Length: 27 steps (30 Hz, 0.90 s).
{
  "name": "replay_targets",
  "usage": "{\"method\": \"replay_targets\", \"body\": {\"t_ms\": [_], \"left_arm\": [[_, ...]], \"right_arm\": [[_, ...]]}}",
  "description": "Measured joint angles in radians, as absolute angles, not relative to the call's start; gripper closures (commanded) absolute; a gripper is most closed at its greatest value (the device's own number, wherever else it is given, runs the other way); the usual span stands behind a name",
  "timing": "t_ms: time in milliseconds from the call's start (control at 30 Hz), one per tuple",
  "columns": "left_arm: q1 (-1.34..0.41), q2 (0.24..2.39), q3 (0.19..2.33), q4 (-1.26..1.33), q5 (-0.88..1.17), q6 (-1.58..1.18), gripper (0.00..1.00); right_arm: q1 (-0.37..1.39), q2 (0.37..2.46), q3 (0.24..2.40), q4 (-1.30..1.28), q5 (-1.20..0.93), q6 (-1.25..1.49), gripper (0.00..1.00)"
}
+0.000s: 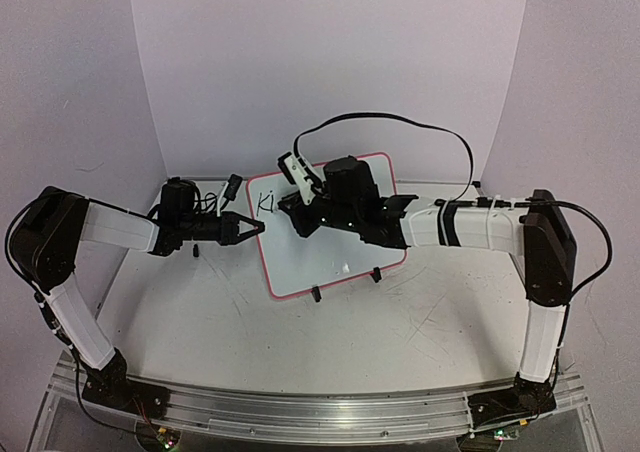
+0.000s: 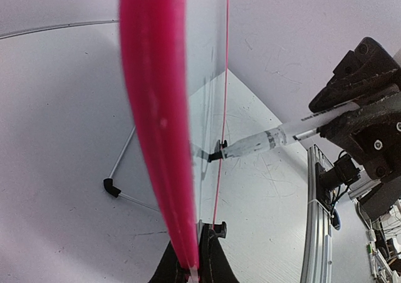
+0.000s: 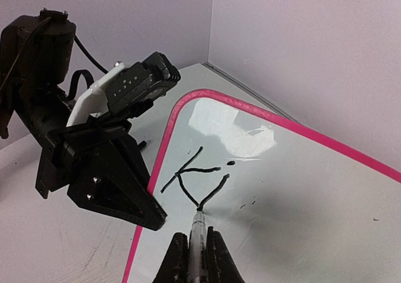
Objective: Write a sentence on the whiteboard
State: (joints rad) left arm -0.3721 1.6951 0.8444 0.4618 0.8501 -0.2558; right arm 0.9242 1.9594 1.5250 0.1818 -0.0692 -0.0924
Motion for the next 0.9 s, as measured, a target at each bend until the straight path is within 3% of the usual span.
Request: {"method": "replay_targets", "body": {"t_ms": [900], "left_arm": [[-0.372, 1.695, 0.845, 0.462, 0.853, -0.252, 1.0]], "right_arm": [[0.895, 1.919, 1.545, 0.158, -0.055, -0.1, 1.0]]}}
